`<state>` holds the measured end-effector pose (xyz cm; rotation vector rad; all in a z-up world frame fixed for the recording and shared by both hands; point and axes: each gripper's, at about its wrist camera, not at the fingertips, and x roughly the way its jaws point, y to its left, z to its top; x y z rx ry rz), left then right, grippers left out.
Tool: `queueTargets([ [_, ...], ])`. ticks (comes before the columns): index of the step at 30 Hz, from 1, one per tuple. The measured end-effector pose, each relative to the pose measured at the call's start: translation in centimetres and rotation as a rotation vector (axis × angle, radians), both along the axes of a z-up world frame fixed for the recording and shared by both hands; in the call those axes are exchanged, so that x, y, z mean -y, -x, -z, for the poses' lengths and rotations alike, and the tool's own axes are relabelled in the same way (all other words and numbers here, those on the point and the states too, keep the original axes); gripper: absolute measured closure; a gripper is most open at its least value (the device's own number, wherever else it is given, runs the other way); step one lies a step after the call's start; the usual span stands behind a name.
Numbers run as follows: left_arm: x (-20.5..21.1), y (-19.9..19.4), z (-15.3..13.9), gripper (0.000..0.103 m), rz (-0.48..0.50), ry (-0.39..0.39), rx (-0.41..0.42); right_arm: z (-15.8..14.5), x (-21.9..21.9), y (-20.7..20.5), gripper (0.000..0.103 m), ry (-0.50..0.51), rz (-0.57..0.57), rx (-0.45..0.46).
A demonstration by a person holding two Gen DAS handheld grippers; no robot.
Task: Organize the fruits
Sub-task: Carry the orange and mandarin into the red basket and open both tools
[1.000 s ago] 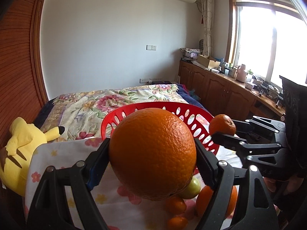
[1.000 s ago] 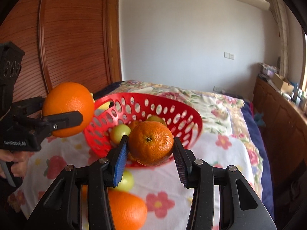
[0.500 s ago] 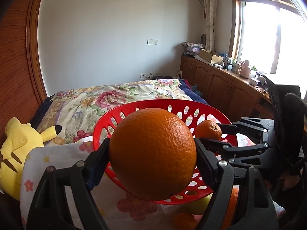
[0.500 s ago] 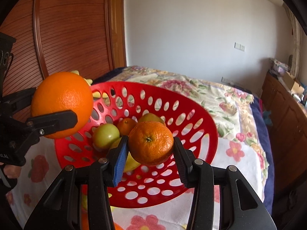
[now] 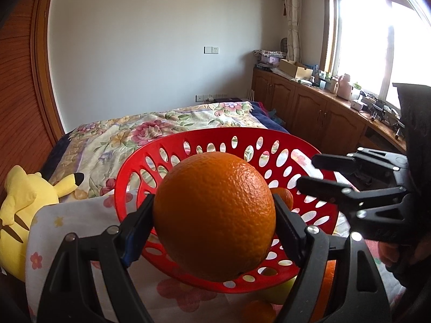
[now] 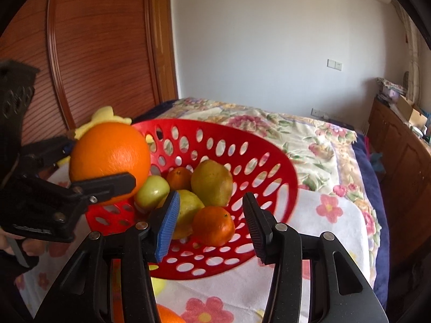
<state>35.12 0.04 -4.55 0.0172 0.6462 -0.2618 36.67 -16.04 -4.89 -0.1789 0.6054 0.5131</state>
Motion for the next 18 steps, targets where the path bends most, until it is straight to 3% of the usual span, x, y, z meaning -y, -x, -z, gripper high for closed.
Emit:
queueTargets([
  [11,1.5,-2.5,0.5,0.021,-0.007,-0.079,-0.042,-0.8,1.8,1.0,0.05,-0.016,0.031,0.023],
  [18,0.8,-2.8,1.4,0.021,-0.036,-0.035,-0.083,-0.2,1.5,1.5,0.049,0.011,0.024,0.013],
])
